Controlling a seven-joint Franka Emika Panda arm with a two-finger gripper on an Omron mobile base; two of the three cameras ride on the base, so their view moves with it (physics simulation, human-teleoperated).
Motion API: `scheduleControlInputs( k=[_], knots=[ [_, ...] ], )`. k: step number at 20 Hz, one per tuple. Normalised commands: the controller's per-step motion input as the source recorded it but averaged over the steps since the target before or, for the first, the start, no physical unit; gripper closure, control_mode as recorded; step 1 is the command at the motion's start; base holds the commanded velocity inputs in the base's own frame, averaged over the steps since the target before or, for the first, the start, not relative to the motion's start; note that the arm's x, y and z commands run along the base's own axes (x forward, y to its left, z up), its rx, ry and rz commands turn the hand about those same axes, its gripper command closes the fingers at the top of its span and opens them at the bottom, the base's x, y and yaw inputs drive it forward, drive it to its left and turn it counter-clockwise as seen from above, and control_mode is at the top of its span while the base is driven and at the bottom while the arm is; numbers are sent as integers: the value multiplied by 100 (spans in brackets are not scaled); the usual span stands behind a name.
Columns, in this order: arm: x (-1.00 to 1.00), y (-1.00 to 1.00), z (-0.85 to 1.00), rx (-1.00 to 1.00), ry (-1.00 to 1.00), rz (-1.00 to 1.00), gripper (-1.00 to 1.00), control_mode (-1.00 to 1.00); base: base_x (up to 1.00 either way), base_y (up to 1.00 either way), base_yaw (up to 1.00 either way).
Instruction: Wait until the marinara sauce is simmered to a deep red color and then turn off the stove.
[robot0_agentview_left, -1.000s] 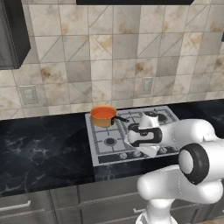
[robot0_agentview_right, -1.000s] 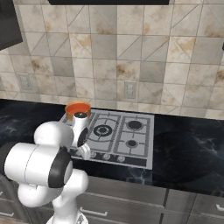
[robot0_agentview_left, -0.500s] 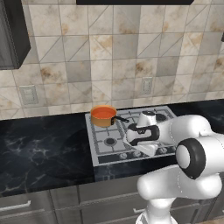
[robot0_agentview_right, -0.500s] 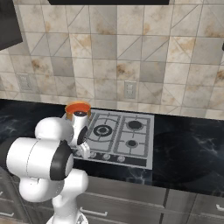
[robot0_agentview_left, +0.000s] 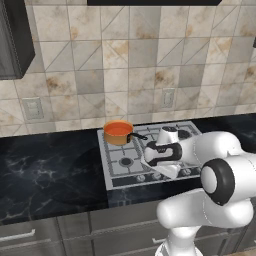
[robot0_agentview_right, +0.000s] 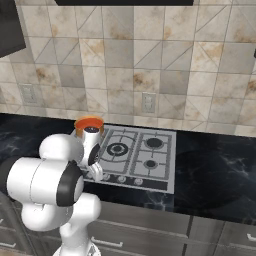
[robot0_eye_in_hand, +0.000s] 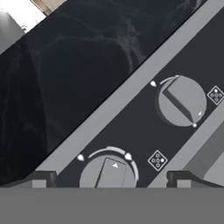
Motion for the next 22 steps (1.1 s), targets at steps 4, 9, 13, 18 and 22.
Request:
scheduleControlInputs(
  k=[4, 9, 13, 18, 22],
  knots=[
    [-25, 0, -6, 0, 0, 0, -100, -100, 0, 0, 0],
    [0, 0, 0, 0, 0, 0, -100, -100, 0, 0, 0],
    [12, 12, 0, 0, 0, 0, -100, -100, 0, 0, 0],
    [6, 9, 0, 0, 0, 0, -100, -100, 0, 0, 0],
    [0, 0, 0, 0, 0, 0, -100, -100, 0, 0, 0]
  ],
)
